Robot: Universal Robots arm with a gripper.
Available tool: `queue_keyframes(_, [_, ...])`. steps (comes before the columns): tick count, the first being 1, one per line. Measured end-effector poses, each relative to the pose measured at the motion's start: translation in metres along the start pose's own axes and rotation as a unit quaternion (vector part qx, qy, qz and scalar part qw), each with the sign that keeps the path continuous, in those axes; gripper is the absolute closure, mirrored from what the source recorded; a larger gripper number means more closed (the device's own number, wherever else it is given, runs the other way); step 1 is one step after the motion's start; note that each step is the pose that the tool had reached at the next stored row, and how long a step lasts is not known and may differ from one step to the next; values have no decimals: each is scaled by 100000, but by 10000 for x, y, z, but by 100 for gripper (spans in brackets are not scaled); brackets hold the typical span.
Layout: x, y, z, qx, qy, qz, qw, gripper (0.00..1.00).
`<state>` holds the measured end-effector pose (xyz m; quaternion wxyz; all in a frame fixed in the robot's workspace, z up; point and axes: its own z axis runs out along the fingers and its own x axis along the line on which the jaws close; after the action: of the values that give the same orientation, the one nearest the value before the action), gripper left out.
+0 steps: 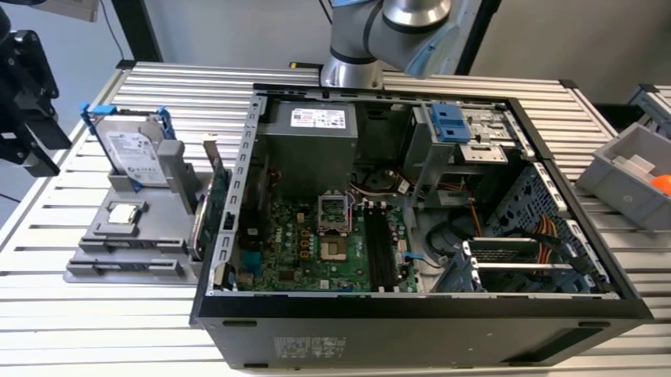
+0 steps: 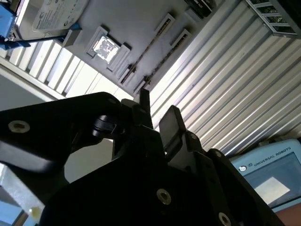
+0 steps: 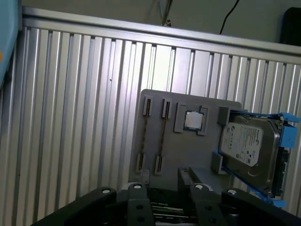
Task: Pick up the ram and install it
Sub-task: 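Pick up the ram and move it above insertion slot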
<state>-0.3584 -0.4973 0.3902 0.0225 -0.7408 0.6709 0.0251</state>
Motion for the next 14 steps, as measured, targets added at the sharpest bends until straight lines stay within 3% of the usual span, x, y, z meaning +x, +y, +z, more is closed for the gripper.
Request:
queue_keyframes(13, [0,0,1,-8,-3,-150,100000,100])
queue_keyframes(14, [0,0,0,-9,-3,-161,100000,0])
